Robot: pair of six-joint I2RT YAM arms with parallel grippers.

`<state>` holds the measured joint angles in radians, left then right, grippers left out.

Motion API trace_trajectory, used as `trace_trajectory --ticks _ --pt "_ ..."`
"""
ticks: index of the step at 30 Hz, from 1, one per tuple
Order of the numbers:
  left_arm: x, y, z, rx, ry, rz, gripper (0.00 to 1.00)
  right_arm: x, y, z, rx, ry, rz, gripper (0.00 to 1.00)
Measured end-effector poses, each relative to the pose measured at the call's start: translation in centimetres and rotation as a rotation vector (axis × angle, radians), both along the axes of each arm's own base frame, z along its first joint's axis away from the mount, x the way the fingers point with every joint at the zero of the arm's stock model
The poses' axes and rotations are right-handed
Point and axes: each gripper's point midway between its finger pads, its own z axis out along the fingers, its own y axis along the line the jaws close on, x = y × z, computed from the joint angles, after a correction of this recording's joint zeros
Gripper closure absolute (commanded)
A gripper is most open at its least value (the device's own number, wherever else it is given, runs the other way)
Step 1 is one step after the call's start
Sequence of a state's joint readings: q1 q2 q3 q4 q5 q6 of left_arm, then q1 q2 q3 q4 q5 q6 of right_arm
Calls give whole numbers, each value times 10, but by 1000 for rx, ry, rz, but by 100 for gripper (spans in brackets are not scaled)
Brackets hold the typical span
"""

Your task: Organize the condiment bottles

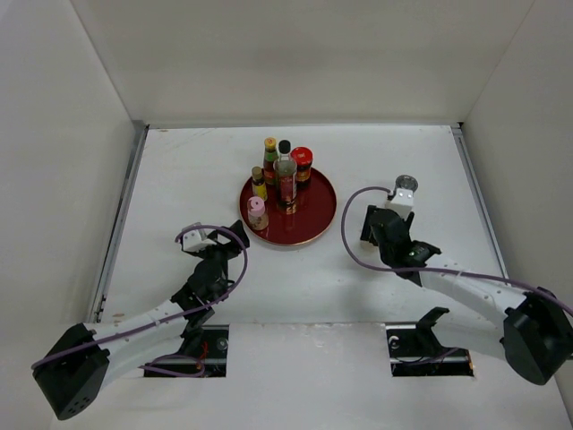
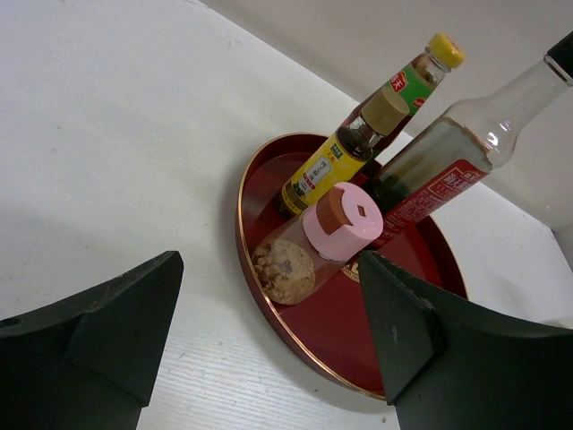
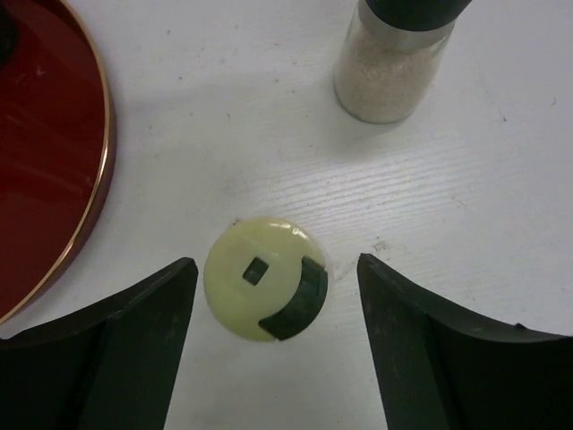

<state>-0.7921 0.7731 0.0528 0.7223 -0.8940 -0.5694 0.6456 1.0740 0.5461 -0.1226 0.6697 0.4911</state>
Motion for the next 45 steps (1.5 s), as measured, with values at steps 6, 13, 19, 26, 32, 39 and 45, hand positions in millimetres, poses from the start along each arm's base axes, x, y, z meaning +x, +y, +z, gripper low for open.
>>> trace_trajectory --ticks 6,13,19,26,32,39,45 --pt "0 -2 -1 2 2 -8 21 13 -6 -7 -8 4 -24 53" --pt "0 -2 -3 4 8 -11 21 21 29 37 19 -86 75 53" --pt "1 -3 -5 3 13 -13 21 47 114 98 140 -227 230 51" --pt "0 0 7 -33 -21 -6 20 68 211 75 143 -188 404 50" --pt "1 0 6 -32 -19 -4 20 72 244 46 76 -137 492 49" --pt "1 0 4 -26 -13 -4 20 72 251 26 31 -95 513 46" --pt "1 -1 1 -19 -6 -6 20 65 254 8 6 -49 538 41"
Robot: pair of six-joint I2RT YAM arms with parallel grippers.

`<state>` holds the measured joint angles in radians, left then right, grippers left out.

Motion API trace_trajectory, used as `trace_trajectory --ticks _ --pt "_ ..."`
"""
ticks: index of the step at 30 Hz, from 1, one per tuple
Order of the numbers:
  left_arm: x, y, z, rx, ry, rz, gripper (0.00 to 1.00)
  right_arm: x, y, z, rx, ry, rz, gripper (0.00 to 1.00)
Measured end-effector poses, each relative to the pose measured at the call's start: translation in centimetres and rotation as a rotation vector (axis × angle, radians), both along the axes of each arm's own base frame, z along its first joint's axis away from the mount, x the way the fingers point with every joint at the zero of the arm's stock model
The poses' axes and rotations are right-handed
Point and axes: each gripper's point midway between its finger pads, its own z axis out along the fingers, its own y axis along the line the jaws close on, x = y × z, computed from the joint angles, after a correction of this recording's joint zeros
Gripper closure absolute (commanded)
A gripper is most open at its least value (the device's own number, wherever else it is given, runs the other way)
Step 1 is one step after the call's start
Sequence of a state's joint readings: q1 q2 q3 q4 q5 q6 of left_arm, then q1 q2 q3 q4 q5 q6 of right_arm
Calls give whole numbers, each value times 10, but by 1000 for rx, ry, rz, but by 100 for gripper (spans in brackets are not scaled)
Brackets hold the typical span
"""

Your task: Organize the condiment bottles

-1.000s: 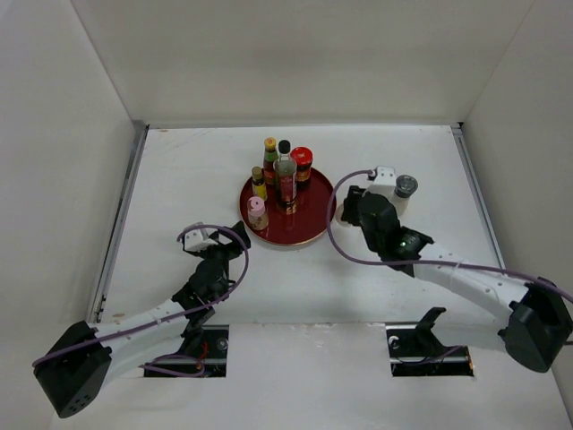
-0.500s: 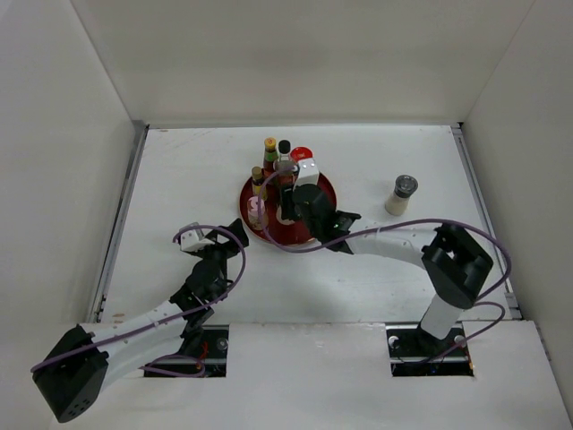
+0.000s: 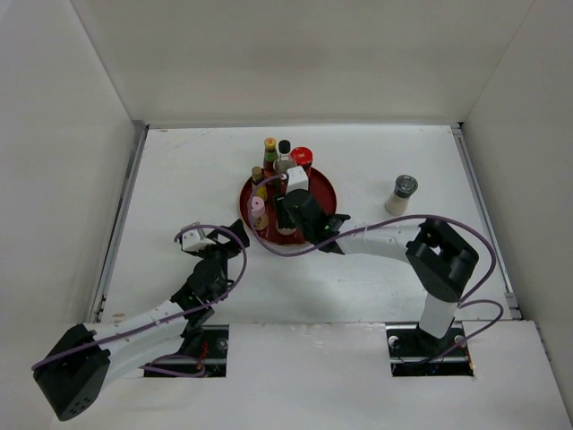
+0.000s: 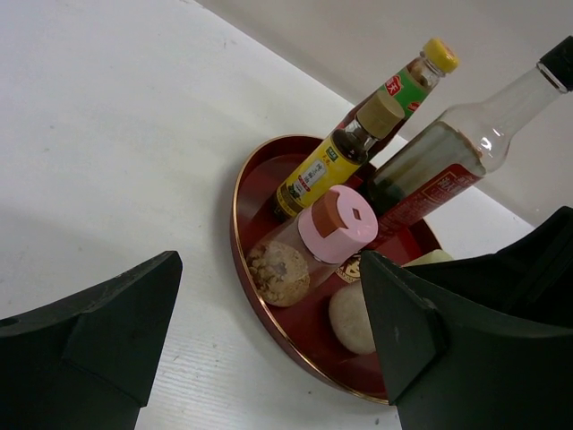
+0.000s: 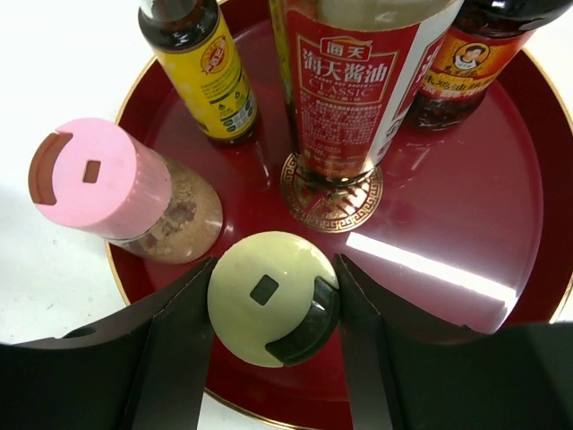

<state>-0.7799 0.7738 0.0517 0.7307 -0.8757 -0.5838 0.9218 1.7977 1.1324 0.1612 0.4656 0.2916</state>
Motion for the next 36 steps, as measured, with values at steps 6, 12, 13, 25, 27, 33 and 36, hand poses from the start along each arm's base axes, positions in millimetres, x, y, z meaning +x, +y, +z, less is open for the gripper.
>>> trace_trajectory --ticks 6,12,13,25,27,33,36 --pt "0 0 0 0 0 -2 20 -2 2 -1 -2 5 8 15" --pt "0 -1 -3 10 10 -5 20 -5 -3 17 26 -16 8 0" --pt "0 -1 -3 8 8 -5 20 -7 -9 25 40 -27 3 0" --pt "1 -4 -4 11 12 -17 19 45 -245 106 158 -237 -572 23" --pt "1 -4 -6 16 17 -18 19 50 -285 101 121 -236 -684 3" --pt "1 -4 -9 25 26 -19 20 60 -344 65 -14 -150 -835 0" --pt "1 -5 -12 33 34 -19 20 65 -348 40 -58 -83 -833 0"
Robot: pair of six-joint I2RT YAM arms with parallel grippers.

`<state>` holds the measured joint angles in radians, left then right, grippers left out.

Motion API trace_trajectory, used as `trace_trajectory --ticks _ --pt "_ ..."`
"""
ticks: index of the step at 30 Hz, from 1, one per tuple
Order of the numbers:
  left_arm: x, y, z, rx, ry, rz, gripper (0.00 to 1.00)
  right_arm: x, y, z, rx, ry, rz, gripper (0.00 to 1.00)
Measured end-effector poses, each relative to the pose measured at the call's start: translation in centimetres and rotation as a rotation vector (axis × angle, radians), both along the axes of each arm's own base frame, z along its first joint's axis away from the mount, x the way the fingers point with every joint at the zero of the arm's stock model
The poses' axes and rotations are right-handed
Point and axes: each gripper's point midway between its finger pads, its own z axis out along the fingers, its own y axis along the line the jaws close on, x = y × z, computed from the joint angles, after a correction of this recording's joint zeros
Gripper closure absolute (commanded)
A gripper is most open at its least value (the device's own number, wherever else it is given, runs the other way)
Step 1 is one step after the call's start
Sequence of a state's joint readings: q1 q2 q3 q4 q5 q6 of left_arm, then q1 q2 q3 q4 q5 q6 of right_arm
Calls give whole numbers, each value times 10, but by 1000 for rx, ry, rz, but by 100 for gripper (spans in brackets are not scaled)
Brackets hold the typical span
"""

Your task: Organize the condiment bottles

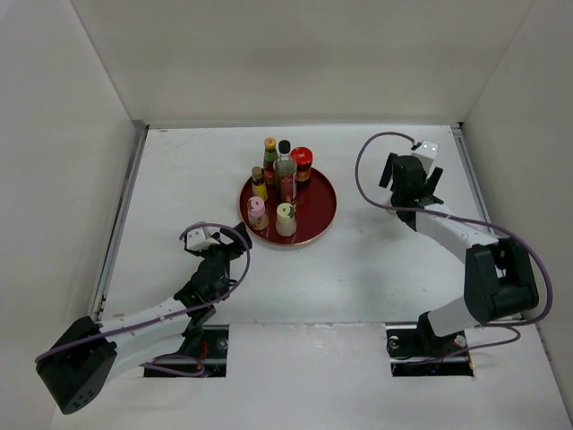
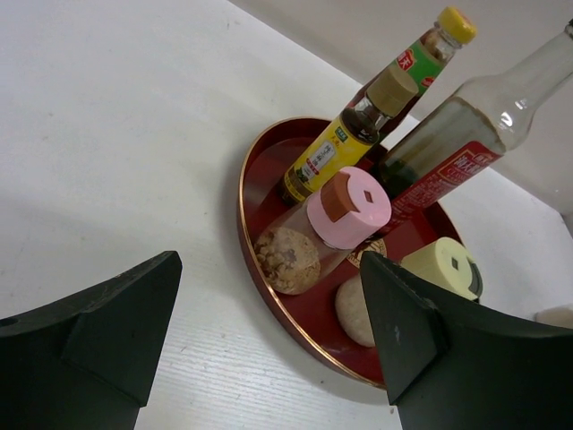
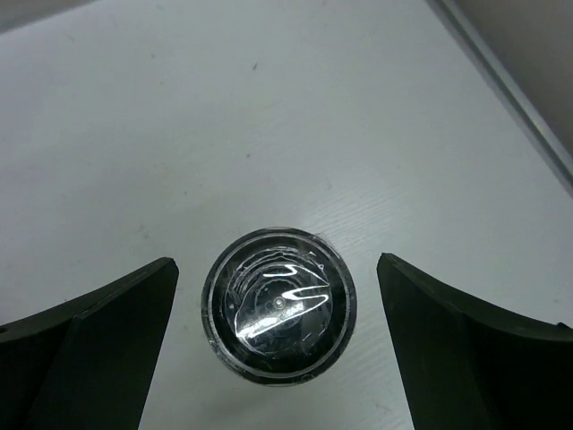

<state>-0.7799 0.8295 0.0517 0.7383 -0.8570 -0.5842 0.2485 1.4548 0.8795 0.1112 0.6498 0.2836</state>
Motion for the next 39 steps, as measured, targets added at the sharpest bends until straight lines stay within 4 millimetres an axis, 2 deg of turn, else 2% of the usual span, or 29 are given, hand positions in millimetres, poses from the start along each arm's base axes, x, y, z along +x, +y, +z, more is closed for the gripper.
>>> trace_trajectory --ticks 5,8,12,16,19,21,23,28,31,34,36,39 --pt "0 0 -2 6 6 -2 19 3 -2 -29 -3 85 11 1" --pt "0 0 -3 7 8 -1 19 4 -6 -35 3 102 6 19" --pt "0 0 -2 7 7 -2 19 6 -8 -34 12 100 8 42" --pt "0 0 -3 9 9 -2 17 6 -6 -30 15 92 15 47" --pt "0 -1 -3 8 8 -3 16 3 4 -15 10 62 44 47" --pt "0 -1 -3 8 9 -3 16 0 23 3 12 21 93 47" --pt "0 -1 -2 6 7 -3 16 -3 51 20 25 -25 163 47" --pt "1 -1 1 -6 -5 -3 16 -9 148 38 64 -66 400 47" --pt "0 -1 2 -9 -8 -3 15 -2 204 38 83 -64 517 47" --pt "0 -1 6 -19 -18 -3 15 5 240 29 83 -46 582 47" --pt "0 -1 6 -21 -20 -4 13 8 255 19 76 -29 602 46" --pt "0 0 10 -31 -31 -4 12 11 264 1 59 4 611 45"
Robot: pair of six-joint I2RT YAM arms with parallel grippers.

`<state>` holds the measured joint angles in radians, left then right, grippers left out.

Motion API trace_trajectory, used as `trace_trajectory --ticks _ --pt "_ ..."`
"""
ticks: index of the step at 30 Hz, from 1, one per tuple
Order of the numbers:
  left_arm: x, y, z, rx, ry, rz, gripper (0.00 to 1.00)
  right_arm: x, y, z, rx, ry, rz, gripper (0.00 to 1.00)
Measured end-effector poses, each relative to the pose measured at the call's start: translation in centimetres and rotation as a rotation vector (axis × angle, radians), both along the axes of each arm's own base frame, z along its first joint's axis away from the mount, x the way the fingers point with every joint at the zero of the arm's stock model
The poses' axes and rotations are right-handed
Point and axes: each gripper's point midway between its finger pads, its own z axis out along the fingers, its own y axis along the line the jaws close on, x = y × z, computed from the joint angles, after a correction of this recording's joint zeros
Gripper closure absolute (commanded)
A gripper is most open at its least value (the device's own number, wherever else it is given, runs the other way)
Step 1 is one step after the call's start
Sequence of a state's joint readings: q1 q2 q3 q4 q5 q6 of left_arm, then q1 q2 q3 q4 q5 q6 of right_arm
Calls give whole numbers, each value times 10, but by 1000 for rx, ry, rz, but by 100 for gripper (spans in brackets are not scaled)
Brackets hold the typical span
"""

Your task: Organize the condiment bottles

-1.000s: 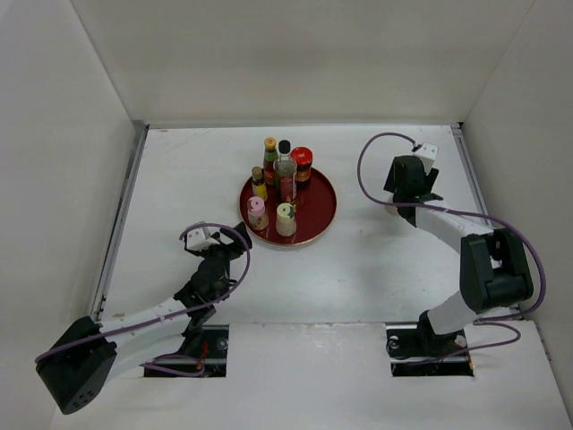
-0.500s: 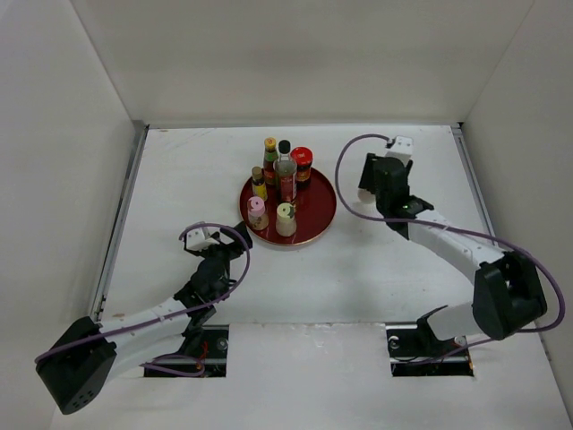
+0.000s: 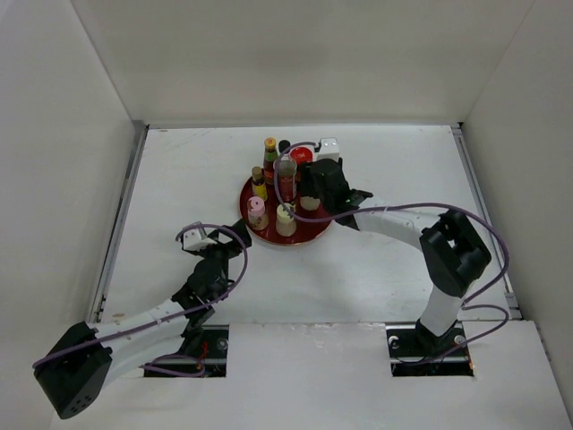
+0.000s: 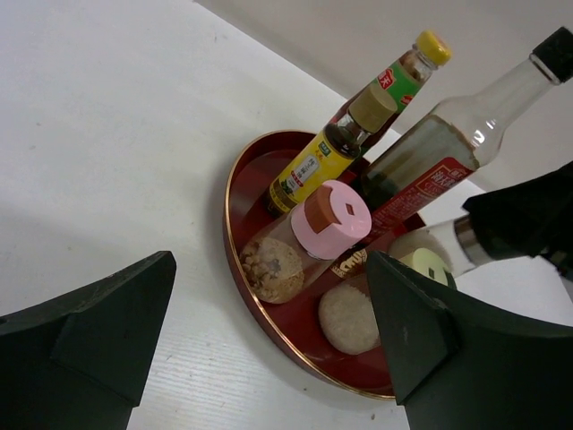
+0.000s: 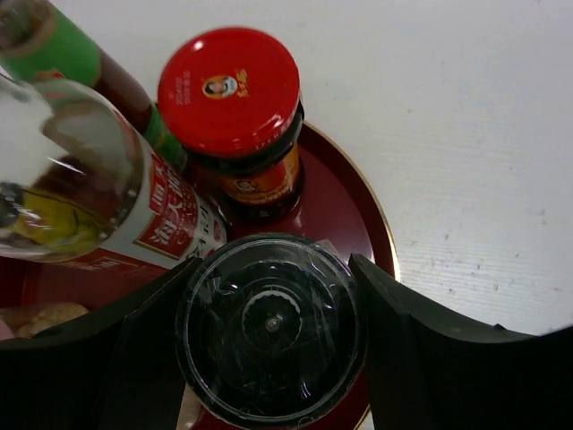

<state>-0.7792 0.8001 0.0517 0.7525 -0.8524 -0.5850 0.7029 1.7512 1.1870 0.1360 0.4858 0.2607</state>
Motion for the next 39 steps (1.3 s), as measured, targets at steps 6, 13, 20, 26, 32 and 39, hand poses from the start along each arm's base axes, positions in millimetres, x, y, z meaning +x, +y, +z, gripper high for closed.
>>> trace_trajectory --ticks 6,13,20,26,32,39 --pt "0 0 3 -9 -9 0 8 4 -2 -24 -47 27 -21 42" --pt "0 0 -3 5 7 0 0 7 -7 -19 -58 -2 -52 0" --pt "0 0 2 -8 -6 1 0 -16 -24 14 -8 -58 -60 0" --pt "0 1 3 -9 -9 2 0 -51 -78 68 117 -182 -148 0" --pt "-1 2 -1 40 9 -11 0 -72 -147 28 141 -138 -303 0" --pt "6 16 6 131 103 67 0 -92 -159 -23 144 -23 -347 0"
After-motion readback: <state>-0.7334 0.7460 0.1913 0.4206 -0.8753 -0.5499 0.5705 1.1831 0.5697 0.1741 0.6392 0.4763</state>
